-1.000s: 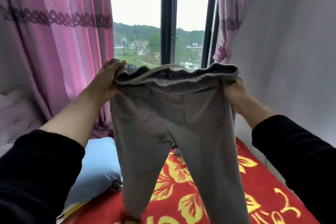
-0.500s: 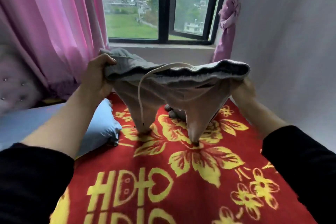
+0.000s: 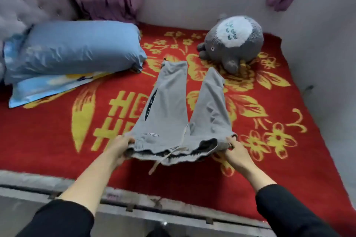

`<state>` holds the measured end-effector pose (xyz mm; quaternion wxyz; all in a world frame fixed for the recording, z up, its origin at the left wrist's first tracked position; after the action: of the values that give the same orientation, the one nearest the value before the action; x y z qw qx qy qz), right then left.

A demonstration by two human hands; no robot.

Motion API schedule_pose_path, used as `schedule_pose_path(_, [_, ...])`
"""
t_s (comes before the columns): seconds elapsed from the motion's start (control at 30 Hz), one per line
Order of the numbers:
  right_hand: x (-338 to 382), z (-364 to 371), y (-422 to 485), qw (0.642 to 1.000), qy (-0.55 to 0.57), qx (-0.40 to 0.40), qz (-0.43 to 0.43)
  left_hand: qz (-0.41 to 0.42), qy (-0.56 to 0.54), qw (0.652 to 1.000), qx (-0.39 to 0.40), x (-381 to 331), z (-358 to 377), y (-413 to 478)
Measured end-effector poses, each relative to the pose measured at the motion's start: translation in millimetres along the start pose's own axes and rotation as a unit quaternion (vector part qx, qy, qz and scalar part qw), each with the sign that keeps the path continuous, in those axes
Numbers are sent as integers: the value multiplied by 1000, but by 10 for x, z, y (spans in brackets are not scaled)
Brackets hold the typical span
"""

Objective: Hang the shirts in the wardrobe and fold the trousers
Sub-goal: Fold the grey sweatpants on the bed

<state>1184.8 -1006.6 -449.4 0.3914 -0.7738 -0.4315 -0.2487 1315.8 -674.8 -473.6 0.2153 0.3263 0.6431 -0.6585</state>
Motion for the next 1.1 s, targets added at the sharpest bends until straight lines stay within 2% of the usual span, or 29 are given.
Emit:
schedule_pose_path(0.17, [-822,438,-326,992,-75,87,44,-82,55,994,-46,1092,-248,-38])
schedule_pose_path(0.3, [-1192,774,-436,984,-101,134,50,-88,93,987,-101,1575,-406,80])
schedule_pose_path(0.37, [-1405,1018,-402,981,-110,147,64,-83,107,981,-138,1750,-438,185])
schedule_pose_path(0.43, [-1620,1311,-361,970,-139,160,115,-84,128,971,-183,1979,-471,333])
schedule_pose_path(0.5, [-1803,1576,-312,965,-180,130,143,-105,144,956,-231,2263,-489,469])
schedule_pose_path(0.6, [-1811,1924,-300,980,-149,92,95,-170,70,961,-206,2602,-299,531])
schedule_pose_path(0.67, [-1779,2170,-300,981,-147,111,67,-195,2,965,-175,2755,-110,591])
schedule_pose_path(0.77, [-1804,2494,-316,937,-312,152,44,-203,-115,956,-180,2808,86,683])
schedule_pose_path(0.87, [-1857,2638,-280,894,-434,106,7,-222,-233,919,-227,2806,127,822])
schedule_pose_path(0.97, [-1941,2708,-216,866,-497,49,-41,-237,-266,893,-277,2799,86,940])
schedule_pose_path(1.1, [-1931,2699,-128,843,-528,32,-94,-255,-284,884,-271,2826,-36,973])
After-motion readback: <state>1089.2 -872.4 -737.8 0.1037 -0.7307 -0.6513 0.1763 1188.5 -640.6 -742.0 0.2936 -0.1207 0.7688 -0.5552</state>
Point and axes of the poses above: each hand's wrist, its own y-axis towards the middle knuckle, its own z-axis out of the palm, x = y × z, the point moved 3 cm from there along y, towards the middle knuckle, and after that the axes turned 5 degrees about x, right-handed, at the moved point
